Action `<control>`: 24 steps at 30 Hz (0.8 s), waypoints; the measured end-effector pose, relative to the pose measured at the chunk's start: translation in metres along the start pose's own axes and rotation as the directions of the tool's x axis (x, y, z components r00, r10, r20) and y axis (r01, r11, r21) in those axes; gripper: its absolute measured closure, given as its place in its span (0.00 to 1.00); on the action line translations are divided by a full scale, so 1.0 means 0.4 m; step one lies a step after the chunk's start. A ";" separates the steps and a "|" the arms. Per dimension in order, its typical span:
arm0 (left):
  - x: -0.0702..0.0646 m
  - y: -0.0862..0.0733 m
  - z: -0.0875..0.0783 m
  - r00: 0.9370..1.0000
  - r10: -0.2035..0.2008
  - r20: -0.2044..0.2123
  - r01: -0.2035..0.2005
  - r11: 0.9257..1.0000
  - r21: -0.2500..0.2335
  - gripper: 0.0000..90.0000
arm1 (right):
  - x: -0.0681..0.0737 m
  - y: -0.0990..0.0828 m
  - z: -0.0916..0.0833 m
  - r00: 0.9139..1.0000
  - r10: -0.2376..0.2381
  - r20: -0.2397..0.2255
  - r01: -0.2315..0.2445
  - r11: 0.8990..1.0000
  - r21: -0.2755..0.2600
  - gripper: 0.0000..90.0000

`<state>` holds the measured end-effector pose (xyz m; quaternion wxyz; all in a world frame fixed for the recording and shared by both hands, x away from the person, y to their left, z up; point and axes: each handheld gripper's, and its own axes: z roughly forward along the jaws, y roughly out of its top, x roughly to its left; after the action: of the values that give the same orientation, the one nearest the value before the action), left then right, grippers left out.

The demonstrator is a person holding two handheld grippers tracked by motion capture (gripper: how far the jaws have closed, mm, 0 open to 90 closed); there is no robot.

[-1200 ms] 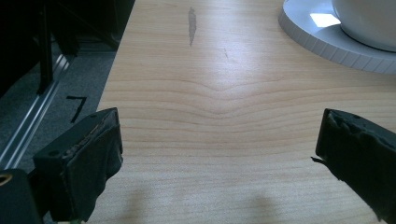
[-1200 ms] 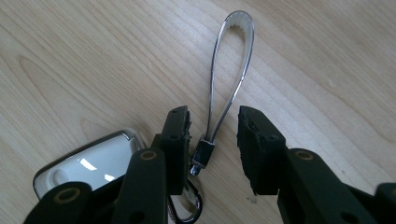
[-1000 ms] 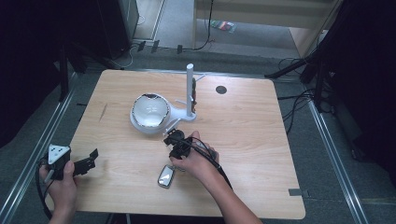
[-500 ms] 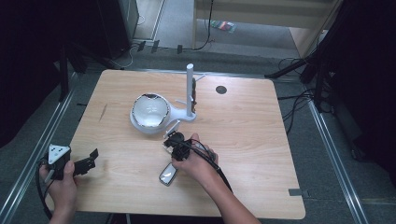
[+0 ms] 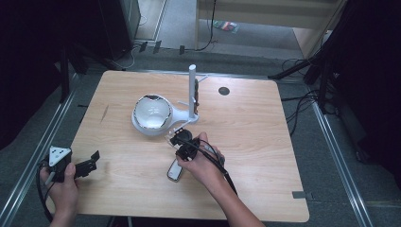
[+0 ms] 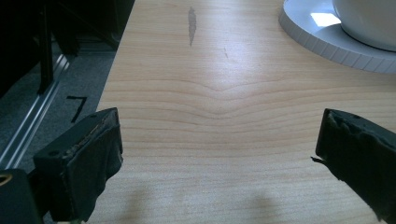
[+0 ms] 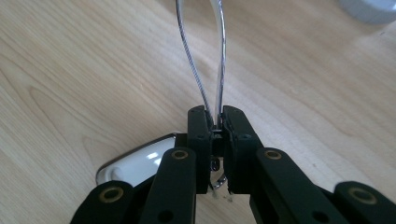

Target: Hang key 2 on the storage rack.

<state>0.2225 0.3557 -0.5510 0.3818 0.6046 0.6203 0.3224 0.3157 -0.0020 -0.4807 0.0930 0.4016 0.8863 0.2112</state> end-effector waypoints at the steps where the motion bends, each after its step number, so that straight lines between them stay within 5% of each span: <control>1: 0.000 0.000 0.000 1.000 0.000 0.000 0.000 1.000 0.000 0.01 | 0.000 0.000 -0.006 1.000 0.004 0.003 -0.003 1.000 -0.016 0.93; 11: 0.000 0.000 0.000 1.000 -0.001 0.000 0.001 1.000 0.000 0.01 | -0.010 0.000 -0.062 0.999 0.034 0.017 -0.031 0.986 -0.164 0.93; 24: 0.000 0.000 0.000 1.000 0.000 -0.001 0.000 1.000 -0.001 0.01 | -0.027 -0.003 -0.113 0.994 0.096 0.047 -0.075 0.940 -0.334 0.93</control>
<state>0.2226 0.3555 -0.5511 0.3819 0.6043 0.6203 0.3229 0.3072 -0.0244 -0.4410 0.1780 0.4246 0.8164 0.3486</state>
